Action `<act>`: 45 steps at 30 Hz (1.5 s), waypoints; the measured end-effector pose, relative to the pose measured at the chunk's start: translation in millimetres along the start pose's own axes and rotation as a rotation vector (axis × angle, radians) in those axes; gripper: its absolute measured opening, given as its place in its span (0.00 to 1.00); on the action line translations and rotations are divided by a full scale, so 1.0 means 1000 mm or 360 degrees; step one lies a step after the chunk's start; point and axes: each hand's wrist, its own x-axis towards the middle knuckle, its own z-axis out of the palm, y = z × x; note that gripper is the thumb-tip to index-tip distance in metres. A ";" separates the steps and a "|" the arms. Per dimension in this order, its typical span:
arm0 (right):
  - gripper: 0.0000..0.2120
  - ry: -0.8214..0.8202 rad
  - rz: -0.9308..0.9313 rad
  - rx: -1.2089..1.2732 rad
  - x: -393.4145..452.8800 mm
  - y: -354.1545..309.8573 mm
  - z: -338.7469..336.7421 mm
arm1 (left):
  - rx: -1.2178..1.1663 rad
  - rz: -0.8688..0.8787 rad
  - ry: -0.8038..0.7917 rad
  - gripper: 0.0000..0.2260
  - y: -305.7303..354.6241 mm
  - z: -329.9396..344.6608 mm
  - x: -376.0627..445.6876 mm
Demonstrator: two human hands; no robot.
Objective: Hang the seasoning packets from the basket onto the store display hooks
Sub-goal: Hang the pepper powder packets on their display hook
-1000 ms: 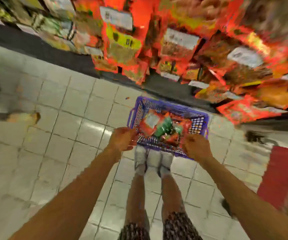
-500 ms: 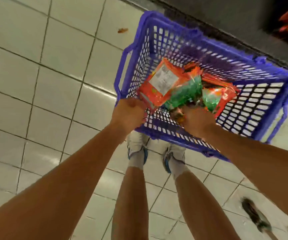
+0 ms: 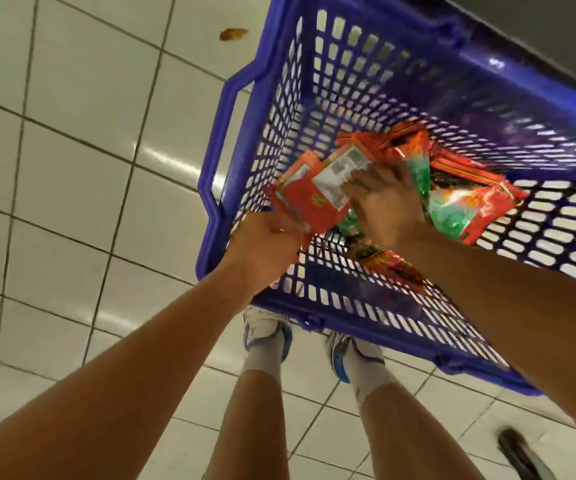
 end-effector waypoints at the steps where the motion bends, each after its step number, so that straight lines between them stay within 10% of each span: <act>1: 0.19 0.0038 0.0059 0.0302 -0.008 -0.002 -0.011 | 0.0053 0.0032 -0.0009 0.08 0.001 0.000 0.000; 6: 0.09 -0.0322 0.0359 0.1868 -0.048 -0.018 -0.070 | -0.0297 0.0111 -0.0054 0.12 0.007 -0.002 -0.006; 11: 0.10 -0.0457 0.0565 0.2529 -0.056 -0.026 -0.077 | -0.0764 0.0048 0.0001 0.18 0.010 0.000 -0.015; 14: 0.10 -0.0189 0.0571 0.1721 -0.038 -0.021 -0.061 | -0.0592 0.0166 0.0175 0.17 0.008 0.003 -0.022; 20: 0.47 -0.0361 -0.0285 -0.0301 0.018 -0.034 0.014 | -0.0188 0.0550 0.0497 0.16 -0.001 0.007 -0.018; 27: 0.37 -0.0296 -0.0337 -0.0513 0.035 -0.043 0.056 | -0.0223 0.0653 0.0510 0.14 -0.013 0.008 -0.006; 33: 0.30 -0.0033 -0.0357 -0.0123 -0.017 -0.023 0.008 | -0.0694 0.0438 0.0419 0.13 0.008 0.001 -0.029; 36: 0.24 -0.0037 0.0099 0.0248 -0.042 -0.001 -0.028 | -0.0776 0.0439 0.0419 0.16 0.032 -0.014 -0.054; 45: 0.13 0.0135 0.1268 0.2755 -0.118 -0.007 -0.200 | -0.0809 0.0407 0.0156 0.19 0.096 -0.049 -0.156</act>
